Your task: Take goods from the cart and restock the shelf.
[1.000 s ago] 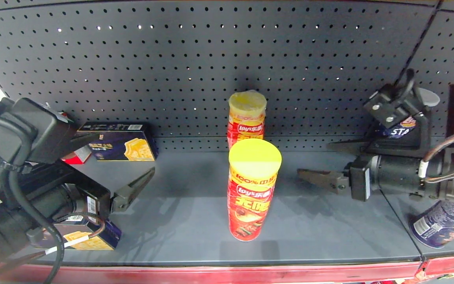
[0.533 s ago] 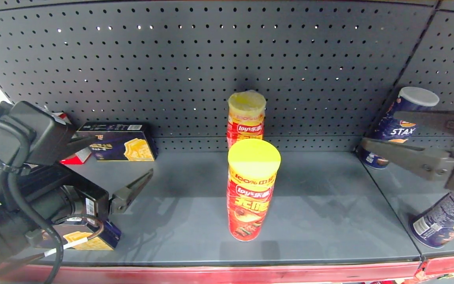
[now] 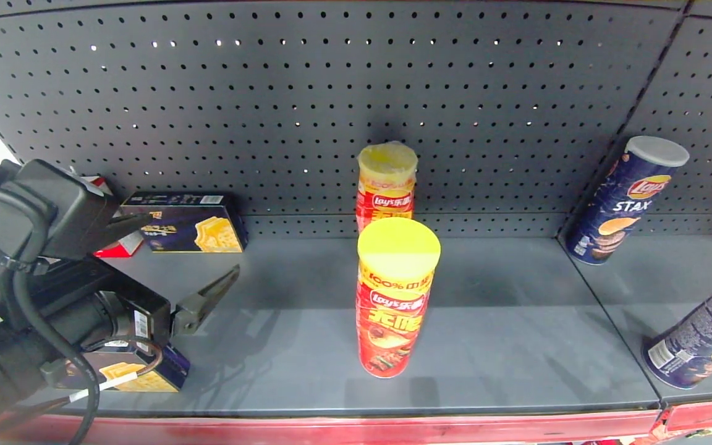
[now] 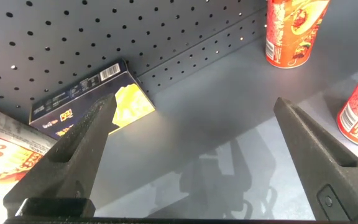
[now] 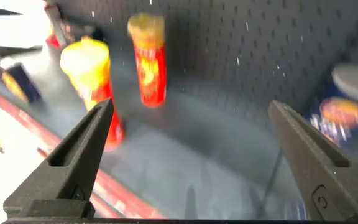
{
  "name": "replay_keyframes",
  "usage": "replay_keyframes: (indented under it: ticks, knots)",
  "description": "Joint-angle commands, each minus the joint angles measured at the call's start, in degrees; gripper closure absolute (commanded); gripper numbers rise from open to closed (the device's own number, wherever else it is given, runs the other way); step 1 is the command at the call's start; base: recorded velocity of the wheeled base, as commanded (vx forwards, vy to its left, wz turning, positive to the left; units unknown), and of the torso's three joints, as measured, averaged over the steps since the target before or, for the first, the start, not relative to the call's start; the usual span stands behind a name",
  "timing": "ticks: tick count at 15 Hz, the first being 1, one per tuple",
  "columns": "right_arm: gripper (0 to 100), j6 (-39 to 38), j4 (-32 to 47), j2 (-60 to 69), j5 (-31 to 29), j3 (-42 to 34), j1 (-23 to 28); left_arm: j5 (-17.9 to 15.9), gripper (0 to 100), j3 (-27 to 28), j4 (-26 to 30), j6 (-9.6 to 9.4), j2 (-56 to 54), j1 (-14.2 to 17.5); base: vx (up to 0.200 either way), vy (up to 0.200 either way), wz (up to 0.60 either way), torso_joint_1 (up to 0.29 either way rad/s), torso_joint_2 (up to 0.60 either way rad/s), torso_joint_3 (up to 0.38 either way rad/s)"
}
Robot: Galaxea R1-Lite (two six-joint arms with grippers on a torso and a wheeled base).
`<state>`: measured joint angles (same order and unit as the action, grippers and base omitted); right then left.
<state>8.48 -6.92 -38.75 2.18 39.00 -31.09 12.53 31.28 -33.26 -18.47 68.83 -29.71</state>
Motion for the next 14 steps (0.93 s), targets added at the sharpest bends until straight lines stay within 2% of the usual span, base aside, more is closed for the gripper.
replay_keyframes:
  ticks: [1,7,8,11,13,14]
  knots:
    - [0,-0.1,6.4,15.9,-0.5,-7.2,0.7,0.0,0,0.1,0.1,0.01,-0.7,0.0,0.0,0.0,0.0,0.0,0.0,0.0]
    - [0,-2.6,8.6,32.2,-0.2,-24.4,0.7,0.5,0,0.0,0.0,0.01,-1.6,0.1,0.0,0.0,0.0,0.0,0.0,0.0]
    - [0,-2.6,8.8,35.9,-0.2,-29.3,0.7,0.5,0,0.0,-0.1,0.01,-1.7,0.1,0.0,0.0,0.0,0.0,0.0,0.0]
    - [0,-2.9,8.8,38.8,-0.5,-36.0,0.9,0.4,0,-0.8,-0.1,0.1,-2.1,0.1,0.0,0.0,0.0,0.0,0.0,0.0]
    - [0,-5.0,8.8,38.8,-2.1,-36.8,4.1,0.2,0,-1.0,-0.1,0.1,-2.2,-0.1,0.0,0.0,0.0,0.0,0.0,0.0]
    - [0,-5.2,8.8,36.8,-2.7,-36.8,8.7,0.2,0,-0.9,-0.1,0.1,-2.2,-0.2,0.0,0.0,0.0,0.0,0.0,0.0]
